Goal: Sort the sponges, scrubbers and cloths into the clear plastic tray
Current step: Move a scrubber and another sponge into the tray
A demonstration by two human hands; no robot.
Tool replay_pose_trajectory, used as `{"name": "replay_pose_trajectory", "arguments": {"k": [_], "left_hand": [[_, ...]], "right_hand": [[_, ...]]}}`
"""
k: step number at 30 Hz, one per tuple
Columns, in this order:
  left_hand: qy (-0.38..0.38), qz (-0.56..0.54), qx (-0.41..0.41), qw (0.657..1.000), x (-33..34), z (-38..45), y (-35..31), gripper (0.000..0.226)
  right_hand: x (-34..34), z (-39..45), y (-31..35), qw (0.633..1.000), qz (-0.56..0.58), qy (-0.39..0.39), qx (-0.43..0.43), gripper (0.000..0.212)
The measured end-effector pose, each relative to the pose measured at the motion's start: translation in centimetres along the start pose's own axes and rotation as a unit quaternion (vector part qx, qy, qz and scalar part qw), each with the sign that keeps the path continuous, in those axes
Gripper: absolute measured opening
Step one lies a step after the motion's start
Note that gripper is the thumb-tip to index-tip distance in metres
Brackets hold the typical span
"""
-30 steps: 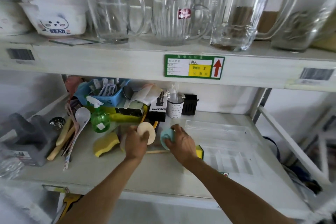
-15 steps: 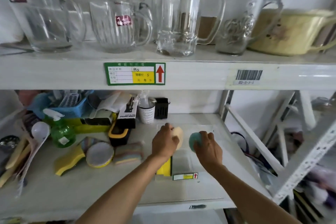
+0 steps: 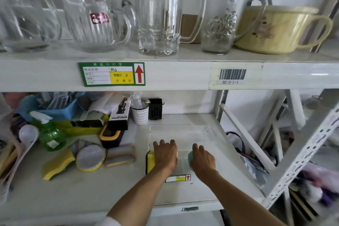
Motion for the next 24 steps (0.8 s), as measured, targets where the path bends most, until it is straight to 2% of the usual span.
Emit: {"name": "replay_pose_trajectory", "arguments": {"k": [6, 11, 13, 16, 19, 21, 24], "left_hand": [[0.04, 0.067, 0.033, 0.996, 0.4, -0.3, -0.7, 0.032], [0.03, 0.031, 0.023, 0.999, 0.2, -0.4, 0.1, 0.026], [0.002, -0.025, 0.004, 1.0, -0.6, -0.2, 0.8, 0.022], [-0.09, -0.099, -0.02, 0.991, -3.3, 0.3, 1.7, 0.016], [-0.176, -0.118, -0.026, 0.977, -5.4, 0.5, 3.8, 0.01], [-0.202, -0.122, -0.045, 0.971, -5.5, 0.2, 6.3, 0.008], [-0.213, -0.132, -0.114, 0.961, -5.2, -0.9, 11.6, 0.006]], "right_hand": [[0.7, 0.2, -0.4, 0.997, -0.07, 0.012, -0.027, 0.043], [0.3, 0.8, -1.2, 0.99, -0.135, -0.004, -0.035, 0.045], [-0.5, 1.2, -0.5, 0.989, -0.137, -0.036, -0.043, 0.039], [-2.4, 1.9, 1.5, 0.989, -0.094, -0.098, -0.051, 0.031], [-4.3, 2.7, 5.5, 0.985, -0.023, -0.151, -0.077, 0.021], [-5.1, 3.0, 8.8, 0.98, 0.015, -0.171, -0.101, 0.015], [-6.1, 2.7, 13.9, 0.966, 0.058, -0.204, -0.146, 0.016]]}}
Point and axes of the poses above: each hand's wrist, its own z-axis towards the middle knuckle, its own x-axis out of the palm, y = z × x, the point moved 9 cm from there along z, towards the middle knuckle, and after that the axes turned 14 degrees about -y, right-handed, at the moved point
